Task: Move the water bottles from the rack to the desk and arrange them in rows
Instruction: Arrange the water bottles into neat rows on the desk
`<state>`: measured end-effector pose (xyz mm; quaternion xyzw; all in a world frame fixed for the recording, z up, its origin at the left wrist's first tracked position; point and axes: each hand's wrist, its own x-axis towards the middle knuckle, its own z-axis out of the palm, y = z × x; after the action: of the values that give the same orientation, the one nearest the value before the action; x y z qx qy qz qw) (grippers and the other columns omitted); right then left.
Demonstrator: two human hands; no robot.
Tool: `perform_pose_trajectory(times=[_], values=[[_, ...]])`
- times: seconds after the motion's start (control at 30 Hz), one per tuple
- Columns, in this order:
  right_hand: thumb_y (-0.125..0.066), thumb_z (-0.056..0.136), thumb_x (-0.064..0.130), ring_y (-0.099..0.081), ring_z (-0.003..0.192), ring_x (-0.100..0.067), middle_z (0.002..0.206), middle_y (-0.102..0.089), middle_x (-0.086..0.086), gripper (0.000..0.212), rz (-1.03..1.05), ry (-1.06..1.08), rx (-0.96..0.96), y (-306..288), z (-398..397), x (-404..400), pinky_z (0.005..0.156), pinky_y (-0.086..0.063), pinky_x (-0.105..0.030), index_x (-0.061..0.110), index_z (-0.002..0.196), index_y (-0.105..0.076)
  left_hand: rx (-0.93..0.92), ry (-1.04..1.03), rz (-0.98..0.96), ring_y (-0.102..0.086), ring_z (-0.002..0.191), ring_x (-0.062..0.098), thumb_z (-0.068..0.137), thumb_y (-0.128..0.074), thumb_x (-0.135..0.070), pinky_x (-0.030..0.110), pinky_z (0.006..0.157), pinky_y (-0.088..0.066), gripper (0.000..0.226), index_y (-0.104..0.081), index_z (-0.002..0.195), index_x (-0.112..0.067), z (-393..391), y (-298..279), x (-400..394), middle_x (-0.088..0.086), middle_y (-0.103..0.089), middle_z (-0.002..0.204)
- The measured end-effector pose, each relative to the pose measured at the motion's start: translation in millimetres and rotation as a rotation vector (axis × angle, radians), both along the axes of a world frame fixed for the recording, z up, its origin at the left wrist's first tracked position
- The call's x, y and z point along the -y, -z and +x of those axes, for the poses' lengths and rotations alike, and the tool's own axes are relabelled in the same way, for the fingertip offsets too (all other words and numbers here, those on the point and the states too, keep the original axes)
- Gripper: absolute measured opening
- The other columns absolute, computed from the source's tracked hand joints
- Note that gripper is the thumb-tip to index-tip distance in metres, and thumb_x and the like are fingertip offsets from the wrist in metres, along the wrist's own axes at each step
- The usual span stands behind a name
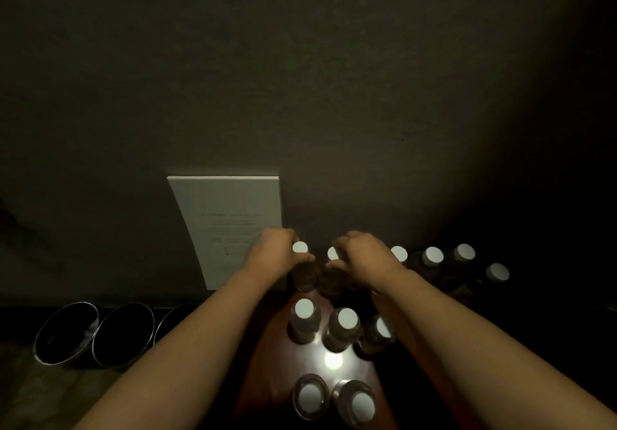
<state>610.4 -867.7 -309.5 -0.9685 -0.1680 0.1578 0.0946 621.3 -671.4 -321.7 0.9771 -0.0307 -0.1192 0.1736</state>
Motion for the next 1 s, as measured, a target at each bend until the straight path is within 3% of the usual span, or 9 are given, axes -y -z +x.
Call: perform_pose_trajectory(times=[0.2,0.33,0.43,0.53,0.63,0.7,0.83,0.93,1.0], values=[[-0.062,0.089,0.028,-0.059,0.100,-0.028,0.108,-0.057,-0.006,0.022,0.045,-0.052,0.032,-4.9,5.0,-2.0,0.082,-0.048,-0.034,0.016,0.108,-0.064,0.028,0.160,-0.024,-0.064,0.099,0.025,0.081,-0.077,-0.034,0.034,0.085,-0.051,0.036,-0.072,0.112,-0.014,7.0,-2.8,-6.0,0.007,-0.069,0.107],[-0.063,0.085,0.018,-0.057,0.108,-0.026,0.116,-0.058,-0.004,0.038,0.063,-0.082,0.023,-8.8,7.6,-1.8,0.091,-0.049,-0.039,0.019,0.123,-0.062,0.022,0.230,-0.082,-0.061,0.112,0.020,0.084,-0.075,-0.019,0.025,0.095,-0.044,0.043,-0.066,0.126,-0.015,10.2,-1.8,-12.0,0.004,-0.066,0.123],[-0.063,0.086,0.017,-0.053,0.114,-0.024,0.125,-0.055,-0.002,0.045,0.068,-0.111,0.015,-10.1,8.3,-3.6,0.096,-0.046,-0.035,0.022,0.130,-0.057,0.017,0.257,-0.120,-0.060,0.115,0.019,0.083,-0.075,-0.011,0.016,0.093,-0.038,0.044,-0.066,0.126,-0.014,11.3,-1.4,-15.4,0.004,-0.065,0.127],[-0.067,0.081,0.015,-0.053,0.113,-0.024,0.126,-0.054,-0.001,0.050,0.082,-0.112,-0.003,-8.0,7.8,-2.4,0.094,-0.045,-0.033,0.022,0.129,-0.057,-0.005,0.265,-0.158,-0.060,0.115,0.018,0.083,-0.073,-0.005,0.015,0.093,-0.038,0.043,-0.067,0.124,-0.014,10.8,-1.9,-18.1,0.003,-0.064,0.127],[-0.066,0.083,0.017,-0.056,0.112,-0.025,0.126,-0.051,-0.001,0.049,0.092,-0.096,-0.034,-5.5,7.7,-1.2,0.093,-0.048,-0.035,0.024,0.131,-0.056,-0.028,0.253,-0.173,-0.060,0.112,0.017,0.082,-0.075,-0.008,0.014,0.091,-0.039,0.044,-0.066,0.125,-0.015,8.5,-2.1,-18.0,0.004,-0.064,0.127],[-0.065,0.089,0.027,-0.057,0.109,-0.025,0.127,-0.047,-0.001,0.046,0.086,-0.071,-0.046,-5.4,7.4,-3.1,0.090,-0.049,-0.036,0.026,0.133,-0.053,-0.020,0.197,-0.175,-0.061,0.111,0.017,0.078,-0.082,-0.022,0.015,0.089,-0.040,0.052,-0.065,0.127,-0.016,6.8,-1.1,-14.6,0.004,-0.064,0.126],[-0.060,0.093,0.040,-0.057,0.109,-0.030,0.125,-0.051,-0.008,0.048,0.079,0.007,-0.015,-3.6,6.0,-7.1,0.089,-0.049,-0.036,0.022,0.136,-0.051,0.036,0.008,-0.056,-0.063,0.108,0.023,0.074,-0.079,-0.049,0.032,0.090,-0.051,0.062,-0.065,0.124,-0.015,3.1,3.9,-5.3,0.007,-0.068,0.118],[-0.059,0.094,0.036,-0.057,0.109,-0.030,0.122,-0.055,-0.009,0.042,0.084,0.021,0.017,-3.4,6.2,-7.9,0.089,-0.048,-0.037,0.017,0.131,-0.056,0.078,0.018,-0.029,-0.063,0.100,0.025,0.079,-0.075,-0.047,0.034,0.085,-0.051,0.047,-0.070,0.114,-0.015,1.6,6.2,-4.2,0.008,-0.069,0.109],[-0.061,0.093,0.031,-0.058,0.108,-0.029,0.119,-0.057,-0.008,0.036,0.090,-0.008,0.012,-5.7,8.0,-6.8,0.089,-0.048,-0.036,0.015,0.126,-0.060,0.084,0.071,-0.044,-0.062,0.102,0.025,0.083,-0.074,-0.039,0.032,0.087,-0.049,0.044,-0.068,0.120,-0.016,2.2,5.8,-7.3,0.008,-0.066,0.112]])
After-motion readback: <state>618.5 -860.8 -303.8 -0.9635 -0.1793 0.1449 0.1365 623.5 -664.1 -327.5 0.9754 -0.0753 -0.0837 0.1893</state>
